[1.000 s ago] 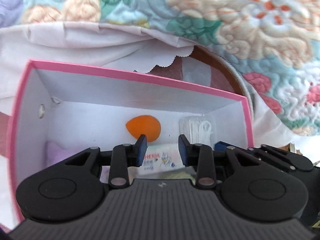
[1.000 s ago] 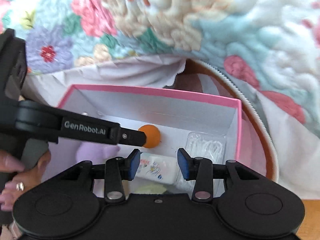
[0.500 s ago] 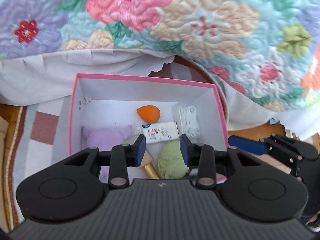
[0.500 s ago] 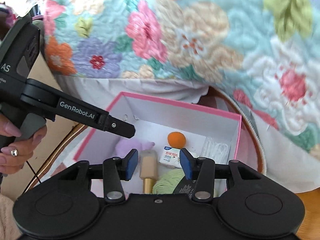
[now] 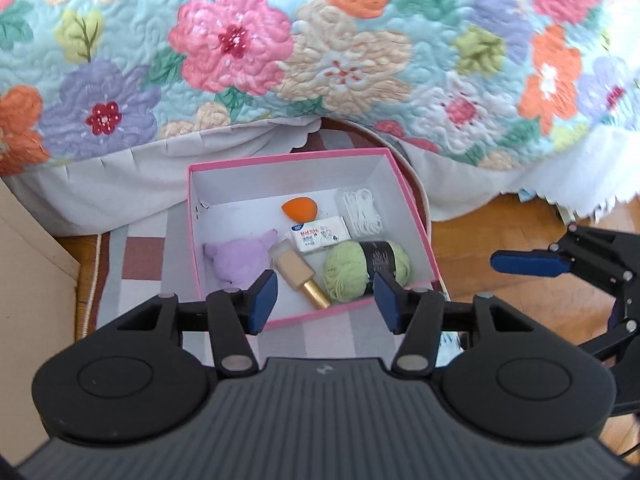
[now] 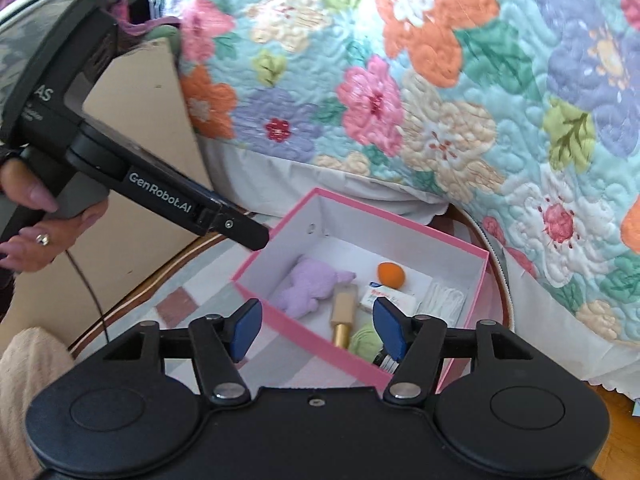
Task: Organize objects
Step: 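Withdraw both grippers from the box toward the blue-and-white tissue pack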
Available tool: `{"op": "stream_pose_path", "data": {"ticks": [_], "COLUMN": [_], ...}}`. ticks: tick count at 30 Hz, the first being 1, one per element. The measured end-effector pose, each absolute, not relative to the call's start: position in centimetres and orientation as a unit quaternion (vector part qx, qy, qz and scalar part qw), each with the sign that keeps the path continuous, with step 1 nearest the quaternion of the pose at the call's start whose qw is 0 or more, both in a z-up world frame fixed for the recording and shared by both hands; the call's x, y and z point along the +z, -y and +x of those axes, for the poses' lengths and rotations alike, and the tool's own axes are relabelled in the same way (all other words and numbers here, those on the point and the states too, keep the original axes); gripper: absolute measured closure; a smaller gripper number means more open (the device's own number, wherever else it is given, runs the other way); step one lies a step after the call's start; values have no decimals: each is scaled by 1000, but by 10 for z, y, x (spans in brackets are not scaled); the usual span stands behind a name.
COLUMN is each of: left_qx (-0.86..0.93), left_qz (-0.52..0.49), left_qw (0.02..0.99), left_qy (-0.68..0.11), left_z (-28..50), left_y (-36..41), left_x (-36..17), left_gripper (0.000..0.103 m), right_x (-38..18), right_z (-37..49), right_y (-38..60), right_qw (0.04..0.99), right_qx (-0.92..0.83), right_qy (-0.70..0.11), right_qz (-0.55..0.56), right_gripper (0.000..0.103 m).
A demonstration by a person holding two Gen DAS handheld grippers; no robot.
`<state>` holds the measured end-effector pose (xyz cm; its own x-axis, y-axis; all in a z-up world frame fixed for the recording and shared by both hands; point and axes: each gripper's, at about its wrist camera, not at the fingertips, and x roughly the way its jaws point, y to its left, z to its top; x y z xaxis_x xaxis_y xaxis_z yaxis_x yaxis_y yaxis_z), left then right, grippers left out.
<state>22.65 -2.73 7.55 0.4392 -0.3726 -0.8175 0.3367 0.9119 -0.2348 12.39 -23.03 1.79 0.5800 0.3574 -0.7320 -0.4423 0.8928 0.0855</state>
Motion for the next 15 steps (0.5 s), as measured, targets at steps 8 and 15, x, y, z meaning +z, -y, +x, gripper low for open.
{"op": "stream_pose_path", "data": {"ticks": [8, 15], "left_qx": [-237, -284], "left_qz": [10, -51], "left_qw": [843, 799], "left_qy": [-483, -528], "left_z": [182, 170], "left_y": [35, 42], "left_x": [83, 52], "left_gripper": [41, 40], "right_x": [21, 3], "right_z": [74, 53], "right_y": [231, 239], "right_qw": [881, 868], "right_qx": [229, 220], "right_qy": [-406, -435], "right_qz": [-80, -99], "right_gripper": [26, 25]}}
